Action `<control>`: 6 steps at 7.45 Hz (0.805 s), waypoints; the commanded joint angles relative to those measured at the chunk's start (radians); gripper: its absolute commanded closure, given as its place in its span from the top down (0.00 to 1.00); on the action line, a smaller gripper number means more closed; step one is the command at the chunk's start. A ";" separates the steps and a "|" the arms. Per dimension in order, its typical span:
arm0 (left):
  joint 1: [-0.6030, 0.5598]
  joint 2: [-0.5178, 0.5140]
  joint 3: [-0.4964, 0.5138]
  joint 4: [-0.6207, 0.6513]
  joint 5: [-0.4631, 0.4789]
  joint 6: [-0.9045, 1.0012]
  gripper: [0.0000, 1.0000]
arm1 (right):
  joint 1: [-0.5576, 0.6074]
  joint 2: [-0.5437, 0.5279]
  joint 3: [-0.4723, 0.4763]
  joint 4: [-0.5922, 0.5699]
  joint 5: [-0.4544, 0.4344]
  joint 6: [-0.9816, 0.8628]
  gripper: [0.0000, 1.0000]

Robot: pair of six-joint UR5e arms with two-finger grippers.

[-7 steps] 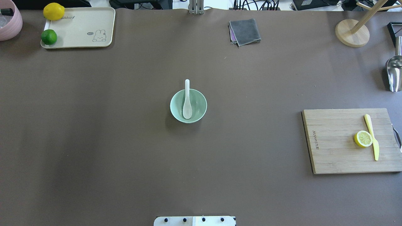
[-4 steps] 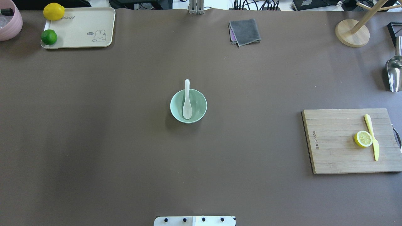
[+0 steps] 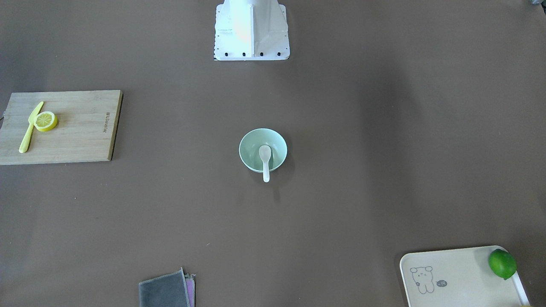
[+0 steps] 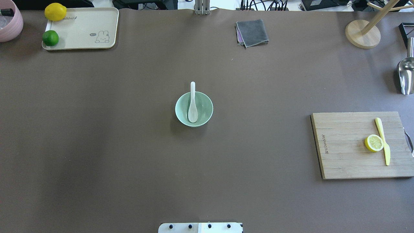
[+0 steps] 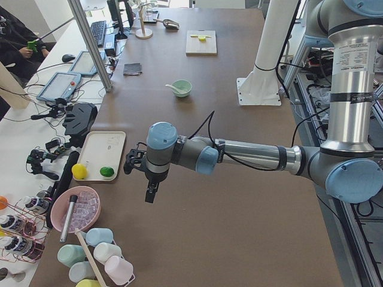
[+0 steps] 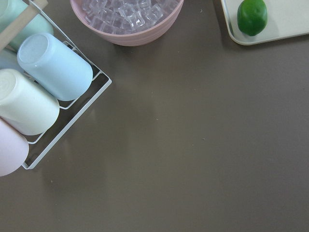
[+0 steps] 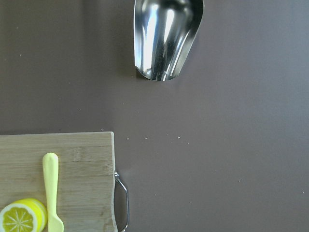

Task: Place spoon in bowl

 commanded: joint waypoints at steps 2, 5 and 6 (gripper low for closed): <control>0.000 0.008 0.002 -0.002 -0.009 0.000 0.98 | 0.003 -0.017 0.006 0.006 0.016 -0.010 1.00; 0.000 0.023 -0.007 -0.005 -0.009 0.000 0.98 | 0.004 -0.025 0.006 0.007 0.031 -0.010 1.00; -0.002 0.023 -0.006 -0.005 -0.009 0.000 0.98 | 0.004 -0.025 0.009 0.007 0.031 -0.010 1.00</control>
